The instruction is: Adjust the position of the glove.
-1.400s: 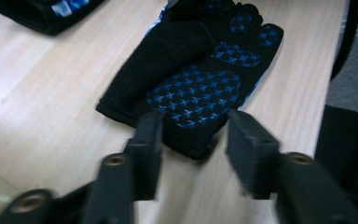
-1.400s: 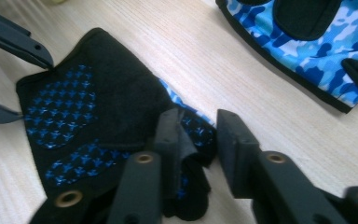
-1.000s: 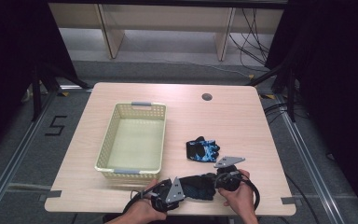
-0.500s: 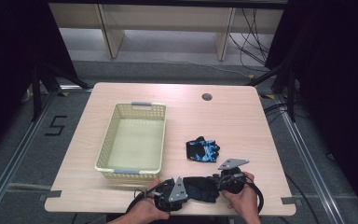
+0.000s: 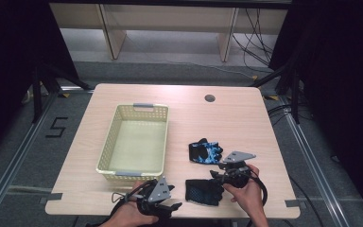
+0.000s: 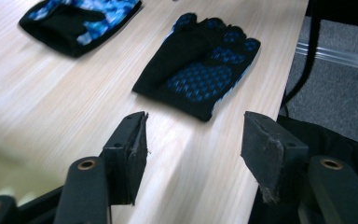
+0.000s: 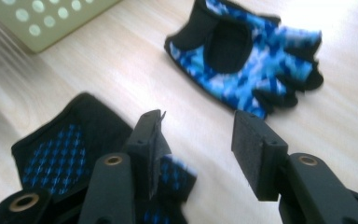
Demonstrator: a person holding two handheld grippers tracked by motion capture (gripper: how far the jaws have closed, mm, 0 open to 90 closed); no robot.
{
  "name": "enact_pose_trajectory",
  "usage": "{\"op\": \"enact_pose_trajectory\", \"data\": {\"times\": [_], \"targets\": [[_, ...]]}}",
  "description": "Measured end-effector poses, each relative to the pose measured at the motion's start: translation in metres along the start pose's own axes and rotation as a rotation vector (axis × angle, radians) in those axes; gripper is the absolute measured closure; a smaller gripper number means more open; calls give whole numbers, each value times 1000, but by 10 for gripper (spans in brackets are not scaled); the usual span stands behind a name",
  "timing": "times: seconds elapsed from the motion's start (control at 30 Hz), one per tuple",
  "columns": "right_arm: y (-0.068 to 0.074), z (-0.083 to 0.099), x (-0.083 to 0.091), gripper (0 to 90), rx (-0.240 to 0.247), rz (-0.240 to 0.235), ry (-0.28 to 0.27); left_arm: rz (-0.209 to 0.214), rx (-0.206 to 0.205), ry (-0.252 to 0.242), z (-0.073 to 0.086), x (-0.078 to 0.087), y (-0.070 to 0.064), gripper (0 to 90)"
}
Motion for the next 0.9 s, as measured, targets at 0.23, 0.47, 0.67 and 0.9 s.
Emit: {"op": "enact_pose_trajectory", "data": {"times": [0.23,0.47,0.67,0.9], "targets": [[-9,-24,-20,572,70,-23,9,-1,43,14,19,16,9,364],[-13,-37,-47,573,125,-40,54,-11,97,-4,28,25,14,334],[-13,-38,-64,590,192,-43,122,-34,87,14,37,31,19,330],[-17,-35,-74,690,226,-79,115,-24,113,1,37,31,18,329]]}}
Point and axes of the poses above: each handheld gripper's, and its own axes: x roughly backward along the jaws, z roughly out of its underside, y roughly to its left, the point moved 3 cm from there along -x, roughly forward along the jaws, and after that the axes turned 6 degrees about x, right-handed, at the moved point
